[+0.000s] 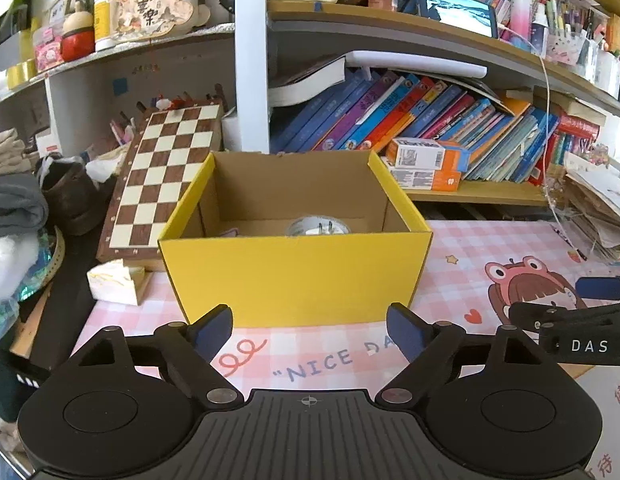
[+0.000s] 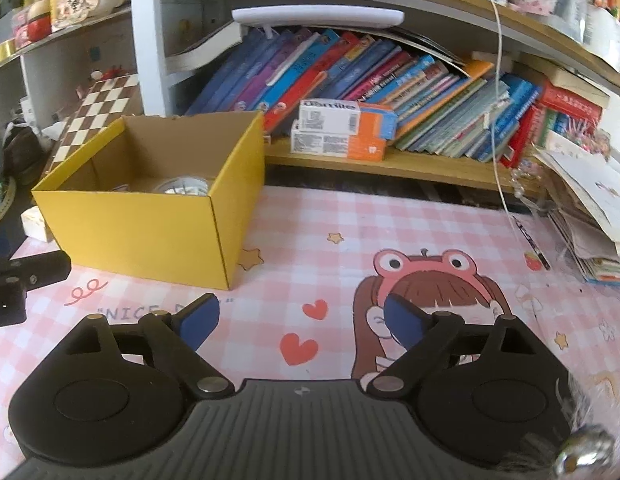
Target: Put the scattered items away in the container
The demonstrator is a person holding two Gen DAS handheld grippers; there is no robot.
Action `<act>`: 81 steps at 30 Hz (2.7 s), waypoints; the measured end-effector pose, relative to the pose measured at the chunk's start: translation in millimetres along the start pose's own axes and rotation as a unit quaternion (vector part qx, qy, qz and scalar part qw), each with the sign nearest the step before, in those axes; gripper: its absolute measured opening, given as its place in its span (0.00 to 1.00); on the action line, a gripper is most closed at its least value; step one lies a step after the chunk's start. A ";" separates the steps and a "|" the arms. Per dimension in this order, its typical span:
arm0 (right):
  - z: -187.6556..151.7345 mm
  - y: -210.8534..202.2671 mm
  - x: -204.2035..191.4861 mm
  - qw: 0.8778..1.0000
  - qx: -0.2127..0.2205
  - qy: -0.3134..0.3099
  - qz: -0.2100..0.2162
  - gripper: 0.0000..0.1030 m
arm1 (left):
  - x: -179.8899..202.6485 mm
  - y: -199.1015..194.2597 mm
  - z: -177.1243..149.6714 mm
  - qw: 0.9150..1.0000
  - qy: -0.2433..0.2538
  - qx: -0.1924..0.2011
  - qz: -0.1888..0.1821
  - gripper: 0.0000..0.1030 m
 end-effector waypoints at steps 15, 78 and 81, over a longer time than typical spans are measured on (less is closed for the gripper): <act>-10.6 2.3 -0.1 1.000 -0.014 0.009 -0.012 0.91 | 11.7 10.2 -12.0 0.999 0.012 -0.035 0.009 0.95; -14.5 2.7 -5.0 1.000 -0.020 0.005 -0.007 0.92 | 17.7 9.2 -17.7 0.999 -0.002 -0.040 -0.012 1.00; -15.0 3.3 -5.4 1.000 -0.021 0.005 -0.007 0.92 | 18.9 8.8 -18.2 0.999 0.001 -0.040 -0.015 1.00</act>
Point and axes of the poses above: each gripper's, at about its wrist camera, not at the fingertips, and y roughly the way its jaws point, x to its right, z to its top, the point moved 2 cm from there along y, roughly the way its jaws point, and after that the axes turned 7 degrees about -x, right-handed, at the moved point
